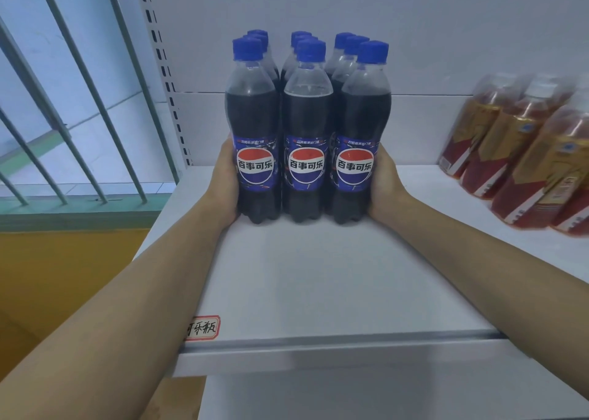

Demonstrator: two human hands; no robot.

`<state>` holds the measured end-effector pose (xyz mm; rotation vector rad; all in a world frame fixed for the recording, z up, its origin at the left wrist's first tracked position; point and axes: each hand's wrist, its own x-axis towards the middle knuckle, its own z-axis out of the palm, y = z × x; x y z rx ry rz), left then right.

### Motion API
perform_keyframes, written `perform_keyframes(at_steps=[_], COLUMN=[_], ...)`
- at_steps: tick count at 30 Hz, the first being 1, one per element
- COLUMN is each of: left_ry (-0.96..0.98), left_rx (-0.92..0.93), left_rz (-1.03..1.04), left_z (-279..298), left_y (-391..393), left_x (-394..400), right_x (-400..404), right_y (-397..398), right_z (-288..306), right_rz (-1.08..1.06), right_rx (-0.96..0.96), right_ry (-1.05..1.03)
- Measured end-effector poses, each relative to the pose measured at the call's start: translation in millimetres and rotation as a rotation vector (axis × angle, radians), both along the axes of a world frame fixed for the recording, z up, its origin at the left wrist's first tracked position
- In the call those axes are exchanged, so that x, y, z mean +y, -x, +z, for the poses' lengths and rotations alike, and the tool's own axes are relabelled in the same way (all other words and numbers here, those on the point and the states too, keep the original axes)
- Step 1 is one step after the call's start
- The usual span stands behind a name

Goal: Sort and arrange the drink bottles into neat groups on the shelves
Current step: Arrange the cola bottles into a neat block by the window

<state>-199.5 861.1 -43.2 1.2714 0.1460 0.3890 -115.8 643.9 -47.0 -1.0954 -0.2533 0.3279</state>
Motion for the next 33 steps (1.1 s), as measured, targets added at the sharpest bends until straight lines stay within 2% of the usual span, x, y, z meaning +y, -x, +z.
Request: perform_keyframes(at_steps=[3, 5, 8, 10, 12, 13, 16, 19, 24, 33], left_ry=[-0.012, -0.084, -0.274, -0.451, -0.699, -0.755, -0.655, -0.736, -0.792, -0.781], left_rx=[-0.004, 0.048, 0.120, 0.129, 0.091, 0.050, -0.030, -0.001, 0.029, 0.064], left_rz=[-0.027, -0.022, -0.154, -0.202, -0.162, -0.126, -0.008, 0.175, 0.192, 0.221], left_z=[5.6, 8.8, 7.0, 3.4, 1.3, -1.1, -9.1, -12.8, -15.1, -12.0], left_y=[4.9, 10.9, 30.1, 45.9, 54.7, 53.9, 44.0, 40.3, 39.3, 45.3], left_x=[-5.6, -1.4, 24.1, 31.5, 21.3, 12.8, -10.8, -14.2, -10.5, -14.1], right_x=[-1.2, -5.1, -22.0, -30.9, -29.8, -26.6, -18.9, -15.5, -11.7, -13.2], right_y=[6.1, 9.3, 14.9, 22.7, 29.3, 30.5, 32.5, 31.7, 29.5, 35.2], right_z=[6.0, 10.7, 6.1, -3.2, -8.4, -10.0, -12.3, -17.8, -20.4, -16.3], right_rz=[0.057, 0.076, 0.149, 0.122, 0.040, 0.003, -0.088, -0.166, -0.204, -0.191], right_rx=[-0.006, -0.005, -0.073, -0.249, -0.469, -0.529, -0.600, -0.590, -0.586, -0.573], right_ry=[-0.040, -0.051, -0.028, 0.174, 0.401, 0.454, 0.417, 0.425, 0.472, 0.484])
